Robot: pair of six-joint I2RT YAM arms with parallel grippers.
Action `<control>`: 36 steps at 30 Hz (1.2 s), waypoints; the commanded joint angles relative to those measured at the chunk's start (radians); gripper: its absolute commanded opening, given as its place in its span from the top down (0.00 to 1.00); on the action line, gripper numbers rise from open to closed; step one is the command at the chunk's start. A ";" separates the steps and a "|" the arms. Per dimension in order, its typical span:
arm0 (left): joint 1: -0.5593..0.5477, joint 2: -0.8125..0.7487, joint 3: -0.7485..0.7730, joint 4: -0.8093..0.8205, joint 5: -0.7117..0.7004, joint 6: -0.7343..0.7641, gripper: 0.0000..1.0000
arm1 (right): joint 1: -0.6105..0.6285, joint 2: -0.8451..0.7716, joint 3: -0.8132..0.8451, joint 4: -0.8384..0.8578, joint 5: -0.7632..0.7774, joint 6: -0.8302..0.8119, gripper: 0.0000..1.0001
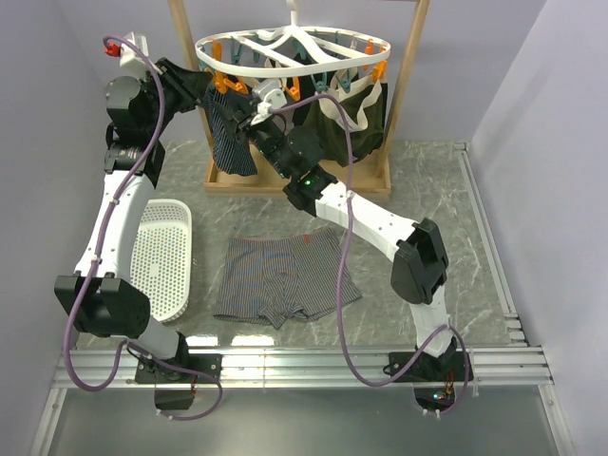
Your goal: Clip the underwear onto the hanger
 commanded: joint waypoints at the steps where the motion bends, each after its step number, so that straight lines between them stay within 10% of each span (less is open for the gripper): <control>1: 0.003 -0.009 0.044 0.049 0.033 -0.003 0.69 | 0.002 0.031 0.061 0.072 -0.009 -0.076 0.48; 36: 0.003 -0.058 0.006 0.007 0.116 0.035 1.00 | -0.061 0.183 0.276 -0.011 -0.151 -0.131 0.50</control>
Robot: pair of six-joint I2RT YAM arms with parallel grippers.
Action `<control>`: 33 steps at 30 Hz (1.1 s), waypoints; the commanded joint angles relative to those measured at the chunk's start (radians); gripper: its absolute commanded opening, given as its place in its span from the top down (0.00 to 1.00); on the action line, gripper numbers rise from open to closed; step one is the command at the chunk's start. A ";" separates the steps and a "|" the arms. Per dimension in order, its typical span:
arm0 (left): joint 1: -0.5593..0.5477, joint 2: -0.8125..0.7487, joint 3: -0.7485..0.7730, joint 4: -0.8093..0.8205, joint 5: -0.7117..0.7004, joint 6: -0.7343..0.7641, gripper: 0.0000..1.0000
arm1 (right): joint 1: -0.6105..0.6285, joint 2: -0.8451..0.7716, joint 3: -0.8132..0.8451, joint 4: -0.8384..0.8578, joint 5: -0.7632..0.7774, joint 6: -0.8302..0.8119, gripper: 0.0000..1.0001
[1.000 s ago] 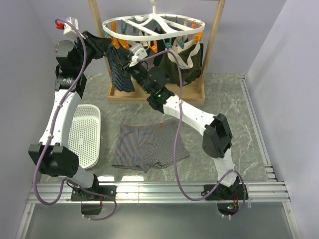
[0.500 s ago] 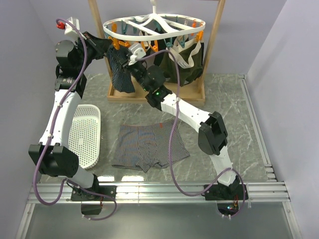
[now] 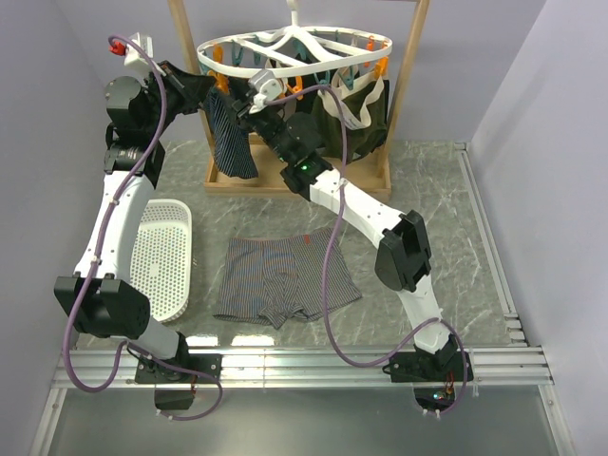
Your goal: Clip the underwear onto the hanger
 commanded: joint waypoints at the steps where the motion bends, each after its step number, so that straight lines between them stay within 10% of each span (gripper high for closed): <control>1: 0.003 -0.056 0.002 0.016 0.039 0.024 1.00 | 0.003 0.025 0.054 -0.025 -0.062 -0.042 0.50; 13: 0.003 -0.057 0.012 0.000 0.066 0.036 1.00 | 0.002 0.031 0.088 -0.041 -0.027 -0.047 0.74; 25: 0.003 -0.063 -0.005 -0.016 0.068 0.056 1.00 | 0.002 0.014 0.105 -0.059 -0.058 -0.019 0.57; 33: 0.003 -0.063 -0.002 -0.021 0.082 0.058 0.96 | 0.002 0.017 0.111 -0.070 -0.032 -0.033 0.88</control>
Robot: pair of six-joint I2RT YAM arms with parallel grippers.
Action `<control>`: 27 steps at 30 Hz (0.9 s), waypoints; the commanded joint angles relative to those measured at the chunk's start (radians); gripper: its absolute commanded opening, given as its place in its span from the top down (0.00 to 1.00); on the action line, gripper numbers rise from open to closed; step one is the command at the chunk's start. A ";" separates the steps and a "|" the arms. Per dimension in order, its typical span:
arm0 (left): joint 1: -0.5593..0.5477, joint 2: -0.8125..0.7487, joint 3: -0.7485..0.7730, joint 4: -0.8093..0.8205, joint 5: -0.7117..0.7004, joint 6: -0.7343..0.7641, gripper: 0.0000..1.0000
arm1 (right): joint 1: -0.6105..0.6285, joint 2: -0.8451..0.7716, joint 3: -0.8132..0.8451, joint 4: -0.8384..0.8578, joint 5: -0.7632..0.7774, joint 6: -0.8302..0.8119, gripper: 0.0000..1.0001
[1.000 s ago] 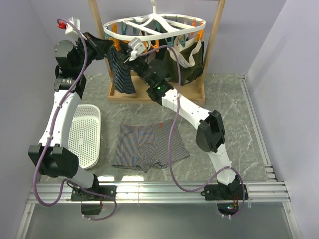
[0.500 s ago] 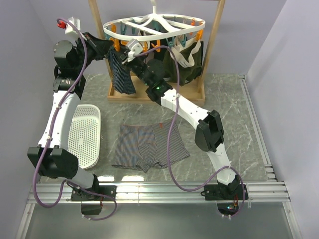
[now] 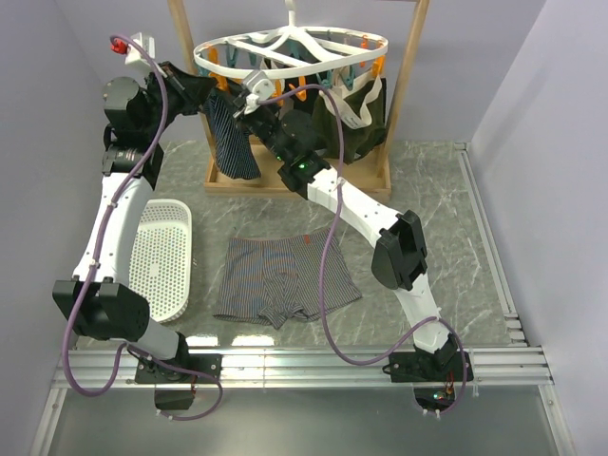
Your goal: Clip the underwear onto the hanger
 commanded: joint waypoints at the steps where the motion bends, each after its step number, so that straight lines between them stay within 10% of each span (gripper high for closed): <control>1: 0.002 -0.049 -0.005 0.003 0.038 0.012 0.84 | 0.002 -0.021 0.052 0.013 0.004 -0.005 0.93; 8: 0.002 -0.095 -0.022 0.058 0.092 0.017 0.39 | 0.002 -0.020 0.057 -0.001 0.006 -0.004 1.00; 27: 0.002 -0.003 0.043 0.071 0.063 -0.061 0.42 | 0.003 -0.041 0.044 -0.018 -0.080 0.075 1.00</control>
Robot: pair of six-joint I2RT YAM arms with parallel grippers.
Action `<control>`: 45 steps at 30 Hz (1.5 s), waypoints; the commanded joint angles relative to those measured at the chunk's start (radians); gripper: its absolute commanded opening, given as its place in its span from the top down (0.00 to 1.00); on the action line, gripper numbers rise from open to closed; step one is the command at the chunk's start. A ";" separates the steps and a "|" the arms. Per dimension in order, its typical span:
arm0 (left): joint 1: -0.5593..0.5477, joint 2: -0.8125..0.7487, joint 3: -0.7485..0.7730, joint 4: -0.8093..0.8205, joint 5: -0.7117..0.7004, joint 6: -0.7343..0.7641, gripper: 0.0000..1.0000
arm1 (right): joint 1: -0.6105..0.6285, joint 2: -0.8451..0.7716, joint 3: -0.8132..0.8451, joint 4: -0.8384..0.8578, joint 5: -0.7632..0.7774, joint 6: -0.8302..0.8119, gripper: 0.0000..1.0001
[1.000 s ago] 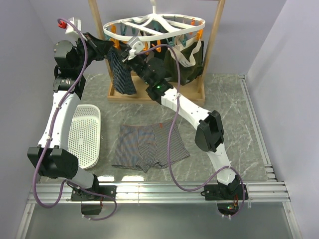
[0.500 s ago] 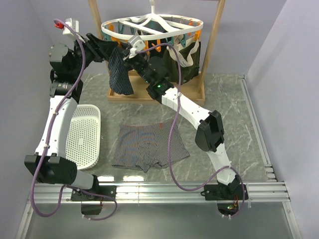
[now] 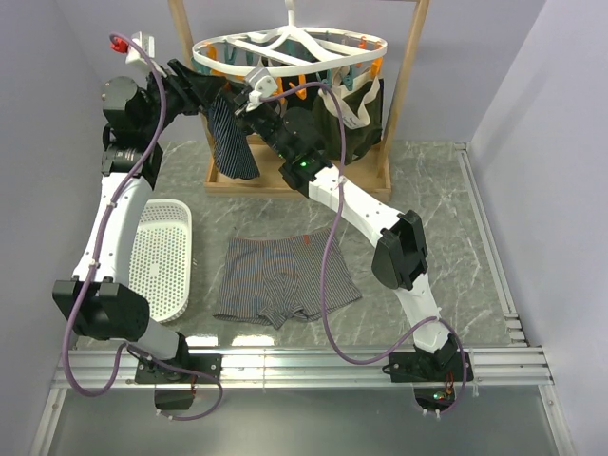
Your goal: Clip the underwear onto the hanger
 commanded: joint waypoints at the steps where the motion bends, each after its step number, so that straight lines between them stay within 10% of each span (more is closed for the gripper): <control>1: 0.001 0.003 0.044 0.043 0.005 -0.028 0.43 | 0.006 -0.041 0.028 -0.013 -0.073 0.057 1.00; 20: 0.001 0.050 0.076 0.118 0.000 -0.093 0.53 | 0.006 -0.044 0.021 -0.016 -0.107 0.076 1.00; 28: 0.001 0.051 0.070 0.136 0.002 -0.102 0.85 | 0.007 -0.056 -0.002 -0.014 -0.110 0.080 1.00; 37: 0.001 0.042 0.062 0.133 0.005 -0.096 1.00 | 0.007 -0.134 -0.142 -0.020 -0.101 0.102 0.37; 45: 0.001 0.034 0.070 0.115 0.005 -0.073 1.00 | -0.002 -0.367 -0.550 -0.149 -0.167 0.134 0.39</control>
